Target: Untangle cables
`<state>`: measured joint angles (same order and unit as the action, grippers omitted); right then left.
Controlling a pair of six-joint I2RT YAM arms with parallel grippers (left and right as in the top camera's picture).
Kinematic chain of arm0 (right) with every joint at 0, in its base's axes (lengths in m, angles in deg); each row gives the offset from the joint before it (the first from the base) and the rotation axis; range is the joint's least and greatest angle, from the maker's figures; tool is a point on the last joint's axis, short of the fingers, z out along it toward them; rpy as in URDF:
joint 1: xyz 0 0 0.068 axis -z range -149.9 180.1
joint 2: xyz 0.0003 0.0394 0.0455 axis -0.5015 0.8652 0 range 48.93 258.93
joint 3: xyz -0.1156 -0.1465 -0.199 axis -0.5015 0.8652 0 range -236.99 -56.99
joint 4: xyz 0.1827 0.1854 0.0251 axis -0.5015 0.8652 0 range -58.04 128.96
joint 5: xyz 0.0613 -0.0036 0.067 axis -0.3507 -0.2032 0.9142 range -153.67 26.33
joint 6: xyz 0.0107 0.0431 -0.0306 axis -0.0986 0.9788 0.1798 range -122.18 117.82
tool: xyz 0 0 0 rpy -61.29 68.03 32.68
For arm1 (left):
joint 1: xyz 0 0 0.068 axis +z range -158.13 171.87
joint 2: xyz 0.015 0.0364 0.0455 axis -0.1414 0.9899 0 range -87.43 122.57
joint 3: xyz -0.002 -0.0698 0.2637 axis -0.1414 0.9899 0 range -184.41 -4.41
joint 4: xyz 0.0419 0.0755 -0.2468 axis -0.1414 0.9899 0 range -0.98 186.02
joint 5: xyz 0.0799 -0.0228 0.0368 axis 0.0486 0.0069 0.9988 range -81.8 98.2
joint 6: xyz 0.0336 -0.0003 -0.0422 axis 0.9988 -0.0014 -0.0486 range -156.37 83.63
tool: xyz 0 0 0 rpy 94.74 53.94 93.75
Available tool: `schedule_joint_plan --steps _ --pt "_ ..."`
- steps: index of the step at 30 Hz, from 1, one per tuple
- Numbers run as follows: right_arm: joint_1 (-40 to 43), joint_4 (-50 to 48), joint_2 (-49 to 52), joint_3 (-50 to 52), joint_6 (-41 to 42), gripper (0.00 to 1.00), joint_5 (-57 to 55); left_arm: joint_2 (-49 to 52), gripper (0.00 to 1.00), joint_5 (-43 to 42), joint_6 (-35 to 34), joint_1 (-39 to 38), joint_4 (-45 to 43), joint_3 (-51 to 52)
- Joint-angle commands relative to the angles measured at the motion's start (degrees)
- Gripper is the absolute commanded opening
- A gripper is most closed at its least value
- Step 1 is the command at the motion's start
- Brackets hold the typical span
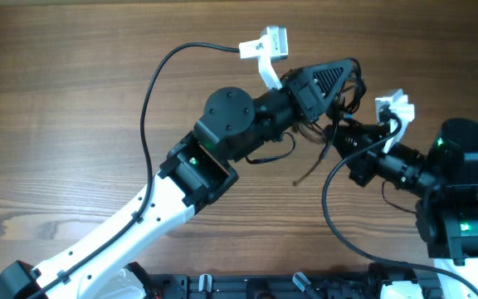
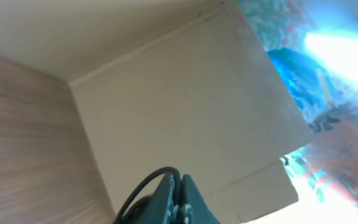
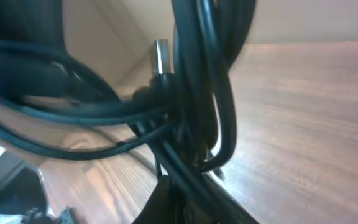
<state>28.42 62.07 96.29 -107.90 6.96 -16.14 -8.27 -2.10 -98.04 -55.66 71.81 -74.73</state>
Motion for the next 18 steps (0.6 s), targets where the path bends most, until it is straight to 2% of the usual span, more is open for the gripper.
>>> schedule_joint_plan --steps 1,7,10,13,16,18 --pt "-0.09 4.59 -0.17 -0.13 -5.51 0.04 3.69 -1.27 0.04 2.6 -0.44 0.68 -1.84 -1.03" --pt "-0.09 6.99 -1.38 -0.13 -13.81 0.04 16.44 -1.27 0.04 8.63 2.93 4.68 1.22 -1.03" --pt "-0.09 5.38 -2.03 -0.13 -14.25 0.04 18.62 -1.27 0.04 9.77 2.93 5.64 4.81 -1.03" --pt "-0.09 2.32 -2.38 -0.13 -12.13 0.05 18.53 -1.27 0.04 9.55 2.93 5.64 8.39 -1.03" --pt "-0.09 -4.0 -2.29 -0.13 -5.46 0.05 15.76 -1.27 0.04 6.05 3.04 5.64 11.21 -1.03" --pt "-0.09 -6.88 -2.32 -0.13 -1.38 0.05 11.52 -1.27 0.04 2.05 6.51 5.64 11.52 -1.03"
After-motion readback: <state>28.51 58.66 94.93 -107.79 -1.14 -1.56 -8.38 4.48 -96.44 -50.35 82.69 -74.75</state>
